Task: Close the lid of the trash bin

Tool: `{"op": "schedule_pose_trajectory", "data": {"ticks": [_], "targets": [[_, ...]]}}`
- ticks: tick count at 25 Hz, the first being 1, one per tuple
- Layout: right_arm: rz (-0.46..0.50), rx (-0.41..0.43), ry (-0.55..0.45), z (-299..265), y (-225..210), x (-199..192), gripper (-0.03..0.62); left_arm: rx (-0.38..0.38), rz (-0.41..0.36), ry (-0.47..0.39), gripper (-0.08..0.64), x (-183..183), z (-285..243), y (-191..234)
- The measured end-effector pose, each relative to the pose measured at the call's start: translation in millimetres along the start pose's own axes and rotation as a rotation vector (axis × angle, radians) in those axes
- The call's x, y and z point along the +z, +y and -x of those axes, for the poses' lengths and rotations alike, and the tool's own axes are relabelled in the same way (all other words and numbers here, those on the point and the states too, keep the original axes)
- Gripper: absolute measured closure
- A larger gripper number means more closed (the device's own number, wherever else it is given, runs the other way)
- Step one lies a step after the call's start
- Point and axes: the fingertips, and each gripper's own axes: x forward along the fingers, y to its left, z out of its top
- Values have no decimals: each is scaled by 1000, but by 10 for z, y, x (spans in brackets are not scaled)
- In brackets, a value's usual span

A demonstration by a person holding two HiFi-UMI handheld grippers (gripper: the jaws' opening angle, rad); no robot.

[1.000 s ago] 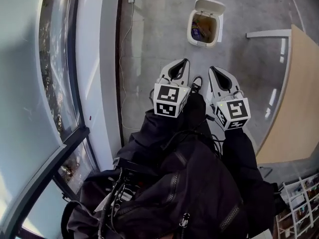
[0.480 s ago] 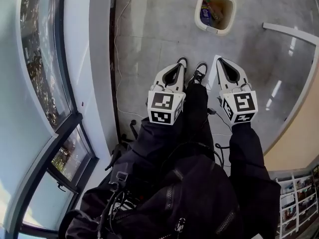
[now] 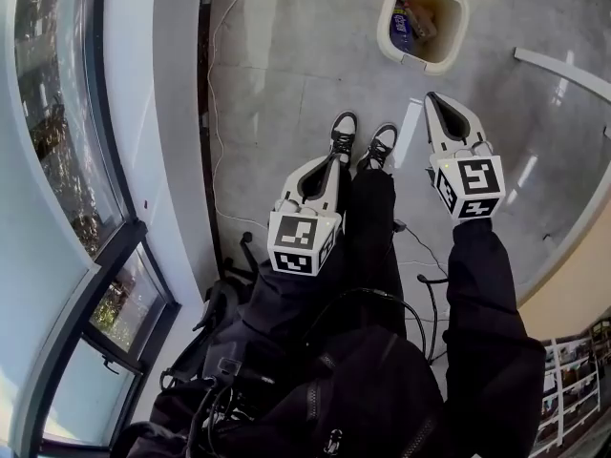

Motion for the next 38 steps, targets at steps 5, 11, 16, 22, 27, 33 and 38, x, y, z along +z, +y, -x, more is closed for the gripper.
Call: {"op": "schedule_pose_trajectory", "data": {"ticks": [5, 11, 16, 22, 27, 33, 38], "targets": [[67, 2, 0, -356, -416, 128, 588, 1, 19, 19, 558, -152, -56, 89], [192, -35, 2, -631, -975, 544, 588, 0, 48, 34, 558, -229, -76, 160], [292, -64, 7, -800, -1406, 937, 588, 4, 57, 32, 558, -209, -121, 186], [416, -122, 70, -971, -1814, 1277, 580, -3, 73, 32, 558, -196, -124, 185], [489, -143, 141, -1111, -2051, 1360, 515, -1, 84, 34, 558, -225, -148, 192], [611, -153, 292, -1295, -2270, 1223, 449, -4, 90, 39, 558, -240, -165, 183], [661, -132, 351, -1321, -2269, 1092, 437, 0, 92, 49, 558, -291, -180, 191]]}}
